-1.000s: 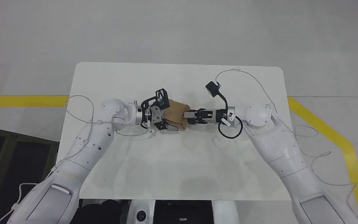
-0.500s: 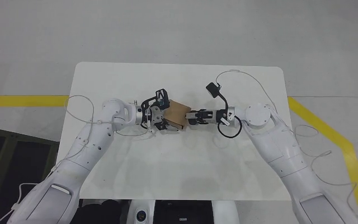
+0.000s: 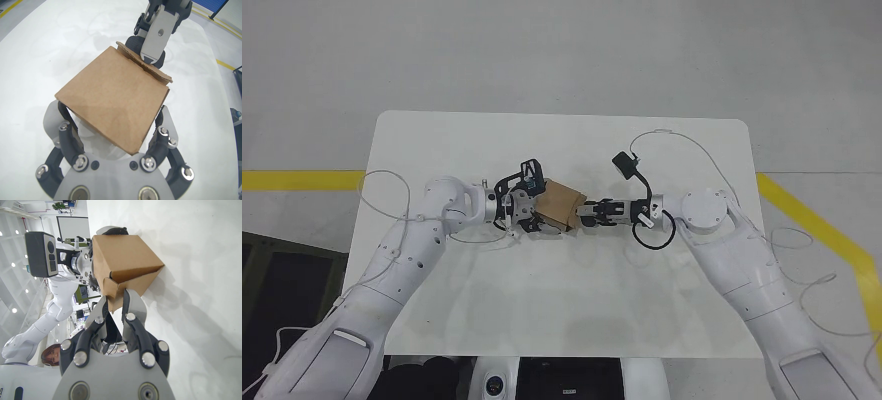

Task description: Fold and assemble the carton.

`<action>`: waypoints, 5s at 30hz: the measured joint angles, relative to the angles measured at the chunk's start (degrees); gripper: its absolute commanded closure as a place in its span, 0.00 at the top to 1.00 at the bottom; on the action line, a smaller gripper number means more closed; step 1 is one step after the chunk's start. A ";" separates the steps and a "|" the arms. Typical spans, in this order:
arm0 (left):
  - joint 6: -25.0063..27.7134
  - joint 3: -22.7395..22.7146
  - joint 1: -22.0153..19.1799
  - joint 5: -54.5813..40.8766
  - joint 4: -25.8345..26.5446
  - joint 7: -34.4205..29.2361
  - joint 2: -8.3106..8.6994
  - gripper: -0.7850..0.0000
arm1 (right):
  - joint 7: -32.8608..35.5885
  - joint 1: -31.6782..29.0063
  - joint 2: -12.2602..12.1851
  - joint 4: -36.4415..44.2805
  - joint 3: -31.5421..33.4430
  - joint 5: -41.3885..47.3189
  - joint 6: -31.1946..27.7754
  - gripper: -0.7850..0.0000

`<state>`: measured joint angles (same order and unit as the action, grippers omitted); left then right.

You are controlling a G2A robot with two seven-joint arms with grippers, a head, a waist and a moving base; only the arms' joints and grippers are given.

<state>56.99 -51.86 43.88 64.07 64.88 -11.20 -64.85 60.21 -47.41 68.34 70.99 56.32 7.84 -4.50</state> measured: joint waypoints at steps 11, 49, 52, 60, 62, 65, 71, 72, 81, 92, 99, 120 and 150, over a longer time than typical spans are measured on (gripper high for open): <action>-0.16 -0.03 -0.03 0.07 -0.07 0.09 -0.02 1.00 | -0.26 -0.11 -0.12 0.16 0.13 -0.66 0.96 0.13; 0.21 -0.18 0.20 0.27 0.16 0.17 0.03 1.00 | -0.83 2.90 1.08 -0.57 -2.59 -0.73 -0.16 0.19; 0.09 -0.17 0.17 0.23 0.10 0.09 0.01 1.00 | -0.66 2.09 0.85 -0.06 -2.00 -0.56 -0.45 0.18; -0.13 -0.23 -0.01 -0.11 0.10 -0.07 -0.03 1.00 | 0.26 -0.81 -0.11 2.41 0.32 -0.48 -0.07 0.08; -0.16 -0.23 -0.03 -0.20 0.11 -0.14 -0.04 1.00 | 0.50 -1.36 -0.27 3.01 0.57 -0.56 0.20 0.00; -0.19 -0.18 -0.08 -0.28 0.20 -0.26 -0.06 1.00 | 1.05 -1.68 -0.30 3.29 0.32 -0.52 0.77 0.00; -0.09 -0.12 -0.08 -0.29 0.25 -0.27 -0.08 1.00 | 1.45 -0.57 0.29 2.45 -1.56 0.09 0.93 0.00; -0.05 -0.11 -0.10 -0.30 0.24 -0.32 -0.09 1.00 | 1.45 -0.21 0.43 2.20 -1.94 0.17 0.91 0.00; -0.01 -0.04 -0.02 -0.44 0.27 -0.44 -0.11 1.00 | 1.50 2.32 1.28 -0.42 -3.82 0.73 0.07 0.00; 0.15 -1.59 -0.60 -3.47 -0.78 -0.92 0.13 1.00 | 1.56 0.90 0.63 0.69 -1.87 0.58 -1.00 0.06; 1.03 -3.26 -1.12 -8.72 -0.37 -4.67 0.93 1.00 | 0.88 -2.22 -0.86 2.92 2.49 -0.61 -4.40 0.22; -2.78 -12.59 -1.21 -37.07 1.75 -15.20 5.19 1.00 | -21.07 -6.45 -3.53 1.05 14.73 -15.69 -36.27 1.00; -5.68 -23.71 -0.27 -31.03 7.14 -6.58 7.61 1.00 | -32.24 -5.74 -6.46 9.67 27.60 -33.66 -33.59 1.00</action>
<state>51.31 -75.57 43.61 33.05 72.03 -17.78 -57.24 27.97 -53.16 61.88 80.66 83.92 -25.83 -38.09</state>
